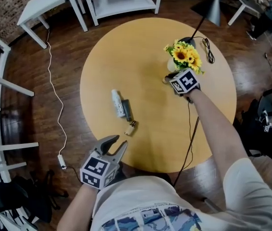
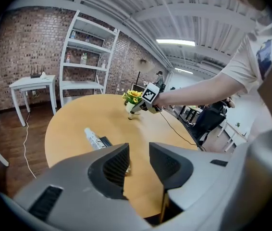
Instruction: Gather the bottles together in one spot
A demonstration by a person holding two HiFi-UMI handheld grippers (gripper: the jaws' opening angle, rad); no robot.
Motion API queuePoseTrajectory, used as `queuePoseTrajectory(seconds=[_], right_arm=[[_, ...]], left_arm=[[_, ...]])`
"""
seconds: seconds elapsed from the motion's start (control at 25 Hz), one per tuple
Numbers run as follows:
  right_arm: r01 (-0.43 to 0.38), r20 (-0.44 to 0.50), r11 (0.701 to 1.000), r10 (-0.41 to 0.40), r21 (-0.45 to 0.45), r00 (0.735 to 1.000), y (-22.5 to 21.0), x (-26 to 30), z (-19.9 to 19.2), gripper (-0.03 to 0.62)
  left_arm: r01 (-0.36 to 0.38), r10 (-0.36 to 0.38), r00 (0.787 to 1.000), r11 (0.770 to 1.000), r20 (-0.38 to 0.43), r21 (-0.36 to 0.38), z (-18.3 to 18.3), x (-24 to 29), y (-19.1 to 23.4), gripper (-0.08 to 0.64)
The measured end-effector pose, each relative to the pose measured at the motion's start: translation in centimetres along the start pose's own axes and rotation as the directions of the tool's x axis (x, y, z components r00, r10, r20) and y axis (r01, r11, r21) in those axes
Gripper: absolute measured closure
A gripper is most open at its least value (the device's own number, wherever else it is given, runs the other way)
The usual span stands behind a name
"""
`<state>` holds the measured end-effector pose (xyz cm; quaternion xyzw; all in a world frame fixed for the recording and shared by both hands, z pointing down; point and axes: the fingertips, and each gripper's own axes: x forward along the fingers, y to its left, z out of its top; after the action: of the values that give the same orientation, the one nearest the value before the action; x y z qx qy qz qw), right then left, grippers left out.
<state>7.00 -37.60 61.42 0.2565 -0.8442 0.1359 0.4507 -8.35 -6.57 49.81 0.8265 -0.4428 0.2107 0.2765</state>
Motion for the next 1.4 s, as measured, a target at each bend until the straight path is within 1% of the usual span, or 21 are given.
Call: queuePoseTrajectory(seconds=[0.12, 0.32, 0.48, 0.56, 0.68, 0.76, 0.8, 0.88, 1.0, 1.12, 1.24, 1.32, 1.4], right_arm=[[0.014, 0.005, 1.000, -0.014, 0.013, 1.000, -0.5, 0.6, 0.3, 0.528], [0.024, 0.004, 1.000, -0.024, -0.003, 1.000, -0.3, 0.9, 0.8, 0.526], [0.036, 0.026, 0.999, -0.037, 0.028, 0.999, -0.6, 0.9, 0.7, 0.520], [0.046, 0.036, 0.998, -0.047, 0.033, 0.998, -0.8, 0.8, 0.7, 0.467], [0.061, 0.057, 0.998, -0.063, 0.035, 0.996, -1.1, 0.3, 1.0, 0.466], [0.067, 0.079, 0.997, -0.070, 0.043, 0.994, -1.3, -0.2, 1.4, 0.439], [0.067, 0.092, 0.997, -0.071, 0.045, 0.993, -1.2, -0.5, 1.6, 0.439], [0.060, 0.114, 0.997, -0.065, 0.039, 0.991, -0.7, -1.1, 1.8, 0.423], [0.045, 0.136, 0.999, -0.047, 0.017, 0.990, 0.5, -2.3, 1.7, 0.423], [0.003, 0.183, 0.999, -0.010, 0.035, 0.983, 2.4, -4.6, 1.6, 0.423], [-0.029, 0.249, 0.998, 0.016, 0.050, 0.968, 4.5, -7.8, 0.9, 0.423], [-0.019, 0.284, 0.997, -0.001, 0.070, 0.959, 5.8, -10.2, -0.2, 0.423], [0.011, 0.306, 0.994, -0.043, 0.108, 0.951, 7.3, -12.7, -2.0, 0.423]], left_arm=[[0.001, -0.001, 1.000, 1.000, -0.014, 0.003, -0.4, 0.2, -0.1, 0.428], [0.013, -0.013, 1.000, 1.000, -0.013, -0.006, -0.2, 0.4, -0.4, 0.428], [0.025, -0.025, 1.000, 1.000, -0.014, 0.001, -0.1, 0.7, -0.7, 0.428], [0.027, -0.026, 1.000, 1.000, -0.015, 0.000, -0.1, 0.8, -0.8, 0.428], [0.026, -0.026, 0.999, 1.000, -0.019, 0.003, 0.0, 0.8, -0.8, 0.428], [0.025, -0.025, 1.000, 1.000, -0.018, 0.006, 0.0, 0.8, -0.8, 0.428], [0.023, -0.023, 1.000, 1.000, -0.017, 0.008, 0.0, 0.7, -0.9, 0.428], [0.017, -0.017, 1.000, 1.000, -0.014, 0.012, 0.0, 0.6, -0.9, 0.428], [0.005, -0.005, 1.000, 1.000, 0.009, 0.009, 0.4, 0.5, -0.8, 0.428], [-0.011, 0.011, 1.000, 1.000, 0.029, 0.000, 0.9, 0.1, -0.8, 0.428], [-0.024, 0.025, 0.999, 1.000, 0.043, -0.008, 1.2, -0.5, -0.7, 0.428], [-0.034, 0.034, 0.998, 0.999, 0.051, -0.006, 1.2, -0.9, -0.2, 0.428], [-0.037, 0.037, 0.998, 0.999, 0.060, 0.001, 1.3, -1.5, 0.2, 0.428]])
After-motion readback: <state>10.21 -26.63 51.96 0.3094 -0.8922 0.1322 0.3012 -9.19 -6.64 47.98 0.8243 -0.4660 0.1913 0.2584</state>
